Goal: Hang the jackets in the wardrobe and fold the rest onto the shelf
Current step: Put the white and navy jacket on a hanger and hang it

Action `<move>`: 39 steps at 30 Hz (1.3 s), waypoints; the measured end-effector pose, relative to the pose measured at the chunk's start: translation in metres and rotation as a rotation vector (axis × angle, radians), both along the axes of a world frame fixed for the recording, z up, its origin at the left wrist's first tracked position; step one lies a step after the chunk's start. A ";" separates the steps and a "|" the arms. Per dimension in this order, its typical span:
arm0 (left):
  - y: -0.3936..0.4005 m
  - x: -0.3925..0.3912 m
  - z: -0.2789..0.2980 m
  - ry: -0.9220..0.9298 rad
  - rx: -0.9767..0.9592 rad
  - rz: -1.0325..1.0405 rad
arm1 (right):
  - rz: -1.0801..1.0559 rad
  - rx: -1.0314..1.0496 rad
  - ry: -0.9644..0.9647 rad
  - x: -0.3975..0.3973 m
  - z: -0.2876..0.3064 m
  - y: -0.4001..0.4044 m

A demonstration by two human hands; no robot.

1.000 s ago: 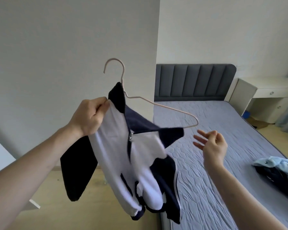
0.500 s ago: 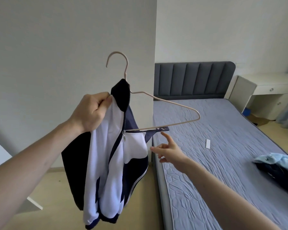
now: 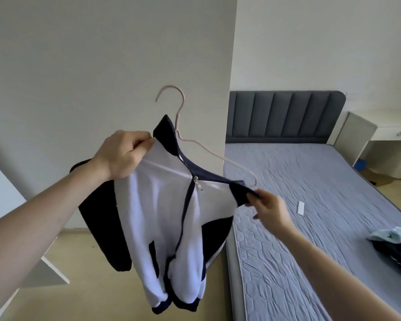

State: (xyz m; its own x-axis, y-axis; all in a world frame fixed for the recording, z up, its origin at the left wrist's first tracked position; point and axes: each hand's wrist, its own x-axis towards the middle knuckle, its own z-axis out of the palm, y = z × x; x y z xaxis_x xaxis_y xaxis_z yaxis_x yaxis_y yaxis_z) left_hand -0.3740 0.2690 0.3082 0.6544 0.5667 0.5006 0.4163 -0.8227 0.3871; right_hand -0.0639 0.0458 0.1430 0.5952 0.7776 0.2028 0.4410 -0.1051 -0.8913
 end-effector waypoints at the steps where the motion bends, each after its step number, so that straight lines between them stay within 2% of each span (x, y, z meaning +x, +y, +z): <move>1: 0.001 -0.001 -0.003 0.043 0.004 0.009 | -0.047 0.030 -0.083 0.010 0.005 -0.004; 5: 0.001 0.003 -0.011 0.057 -0.020 -0.024 | -0.140 0.104 -0.245 0.034 0.023 -0.013; 8: -0.002 0.007 -0.011 0.107 0.055 -0.029 | -0.194 0.104 -0.246 0.043 0.037 -0.017; 12: -0.009 0.015 -0.014 0.122 0.091 -0.056 | -0.217 0.166 -0.176 0.048 0.059 -0.020; 19: -0.014 0.018 -0.015 0.089 0.053 -0.100 | -0.171 0.306 0.076 0.041 0.086 -0.029; 21: -0.016 0.018 -0.015 0.100 0.072 -0.106 | -0.191 0.287 0.030 0.037 0.087 -0.030; 27: -0.026 0.021 -0.009 0.113 0.204 -0.105 | -0.173 0.180 -0.327 0.029 0.091 -0.034; 31: -0.039 0.026 0.001 0.069 0.296 -0.061 | -0.161 0.221 -0.312 0.033 0.096 -0.042; 36: -0.049 0.051 0.007 -0.151 0.040 -0.059 | -0.088 0.208 -0.338 0.031 0.097 -0.044; 39: -0.051 0.054 -0.008 -0.170 0.040 -0.069 | -0.064 0.183 -0.207 0.033 0.090 -0.047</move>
